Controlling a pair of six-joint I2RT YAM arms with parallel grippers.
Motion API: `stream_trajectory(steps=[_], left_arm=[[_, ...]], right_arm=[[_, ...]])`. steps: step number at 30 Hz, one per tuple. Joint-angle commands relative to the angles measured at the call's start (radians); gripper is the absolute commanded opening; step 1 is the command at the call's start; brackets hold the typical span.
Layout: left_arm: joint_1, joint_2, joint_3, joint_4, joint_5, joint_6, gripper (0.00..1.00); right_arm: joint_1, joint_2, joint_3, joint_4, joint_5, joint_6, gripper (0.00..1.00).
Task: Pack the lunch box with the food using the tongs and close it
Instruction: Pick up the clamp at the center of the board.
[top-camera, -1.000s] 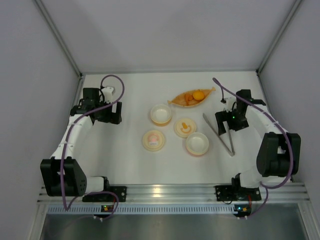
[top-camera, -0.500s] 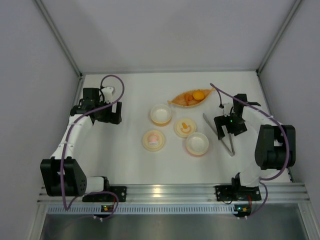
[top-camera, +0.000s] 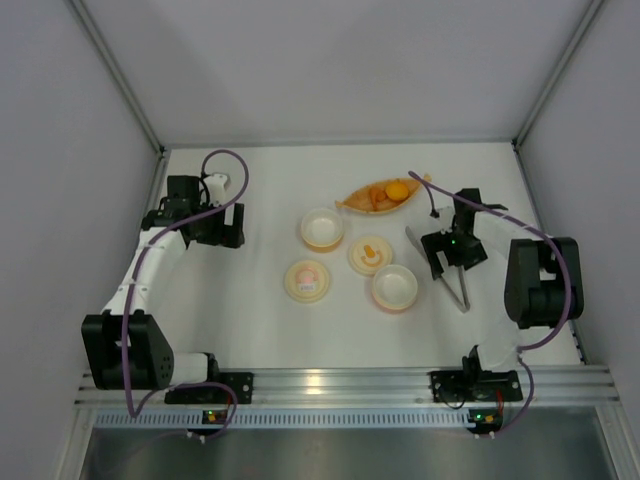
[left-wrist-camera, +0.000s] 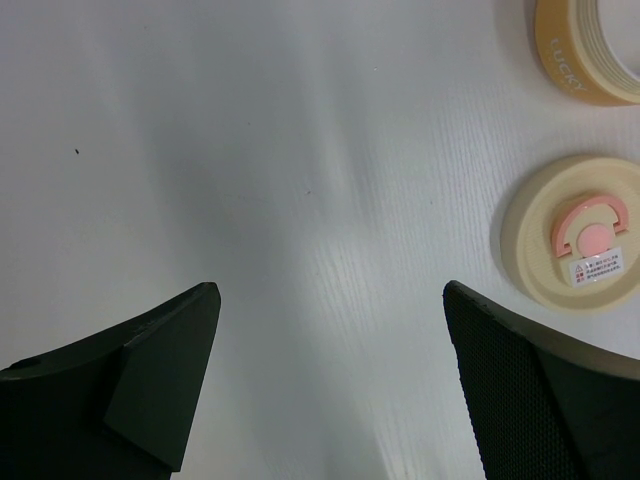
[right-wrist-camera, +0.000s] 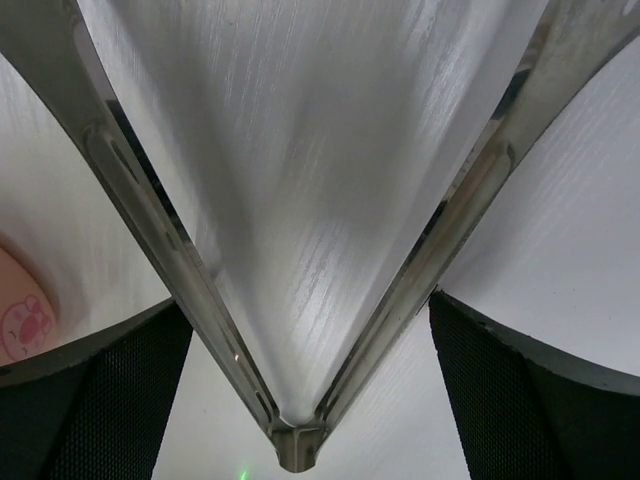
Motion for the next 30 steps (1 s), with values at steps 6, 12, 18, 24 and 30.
stream_trajectory(steps=[6,12,18,24,30], left_arm=[[-0.001,0.007,0.026,0.023,0.015,-0.008,0.98],[-0.001,0.008,0.018,0.023,0.018,-0.008,0.98],[-0.003,0.003,0.014,0.023,0.009,-0.002,0.98],[-0.001,-0.004,0.014,0.023,0.003,0.001,0.98],[-0.001,-0.001,0.026,0.023,0.010,0.003,0.98]], right_arm=[[0.013,0.042,-0.014,0.102,0.015,0.037,0.95],[0.012,0.042,-0.034,0.140,0.007,0.045,0.90],[0.012,0.042,-0.037,0.142,-0.004,0.047,0.80],[0.008,-0.022,-0.031,0.097,-0.016,0.042,0.69],[-0.027,-0.125,0.015,0.024,-0.047,0.027,0.65]])
